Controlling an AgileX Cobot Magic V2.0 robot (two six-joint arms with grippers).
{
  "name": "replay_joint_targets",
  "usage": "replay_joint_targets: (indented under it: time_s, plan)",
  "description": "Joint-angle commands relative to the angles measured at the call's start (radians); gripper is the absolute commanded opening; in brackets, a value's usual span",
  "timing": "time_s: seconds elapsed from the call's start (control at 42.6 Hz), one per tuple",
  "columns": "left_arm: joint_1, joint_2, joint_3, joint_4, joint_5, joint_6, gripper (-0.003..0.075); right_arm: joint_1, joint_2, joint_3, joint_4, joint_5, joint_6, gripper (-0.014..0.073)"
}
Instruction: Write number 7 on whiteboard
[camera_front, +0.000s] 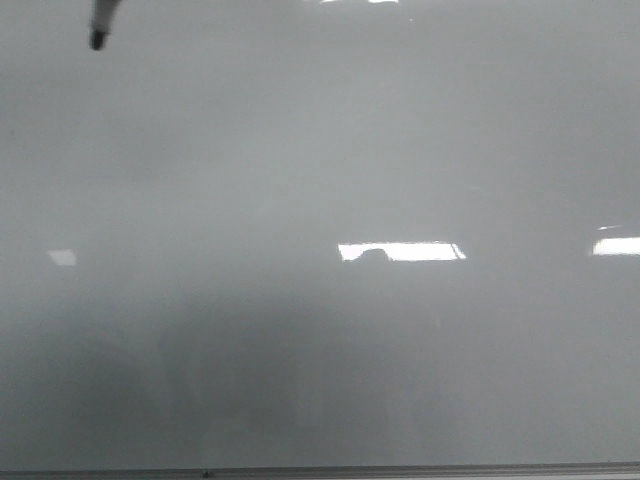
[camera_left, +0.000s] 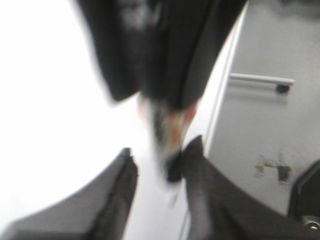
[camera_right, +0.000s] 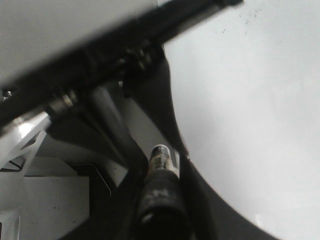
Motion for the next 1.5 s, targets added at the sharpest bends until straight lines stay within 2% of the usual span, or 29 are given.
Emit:
replay_joint_targets:
  time_s: [0.0,0.094,0.188,0.305,0.399,0.493,0.587,0.728,1.057,1.244,1.479]
  plan:
    - [0.025,-0.063,-0.028,0.004,-0.037,-0.038,0.0441,-0.060,-0.028,-0.027,0.019,-0.006,-0.001,-0.0061]
    - [0.030,-0.119,0.005,0.002,-0.034,-0.038,0.0522,-0.116,-0.037,-0.017,0.020,-0.009,0.000,-0.0061]
    - [0.031,-0.207,0.089,-0.013,-0.041,-0.049,0.0499,-0.184,-0.071,0.025,0.020,-0.042,0.001,-0.0060]
    - [0.031,-0.393,0.298,-0.038,-0.137,-0.140,0.0334,-0.272,-0.187,0.208,0.042,-0.253,0.022,-0.0060]
    - [0.031,-0.521,0.428,-0.094,-0.272,-0.172,0.0227,-0.282,-0.263,0.379,0.097,-0.448,0.022,-0.0060]
    - [0.031,-0.630,0.532,-0.146,-0.387,-0.172,0.0145,-0.282,-0.333,0.550,0.208,-0.645,0.022,-0.0060]
    - [0.031,-0.724,0.601,-0.149,-0.422,-0.172,0.0072,-0.282,-0.386,0.714,0.359,-0.836,0.022,-0.0060]
    - [0.031,-0.791,0.632,-0.149,-0.424,-0.172,-0.0022,-0.282,-0.394,0.838,0.457,-0.976,0.022,-0.0060]
    - [0.031,-0.795,0.634,-0.149,-0.453,-0.172,-0.0020,-0.279,-0.372,0.827,0.470,-0.925,0.022,-0.0060]
    - [0.031,-0.795,0.636,-0.149,-0.450,-0.170,-0.0020,-0.275,-0.214,0.678,0.478,-0.841,0.021,-0.0060]
    - [0.031,-0.795,0.636,-0.149,-0.450,-0.170,-0.0020,-0.178,-0.008,0.471,0.481,-0.905,-0.002,-0.0060]
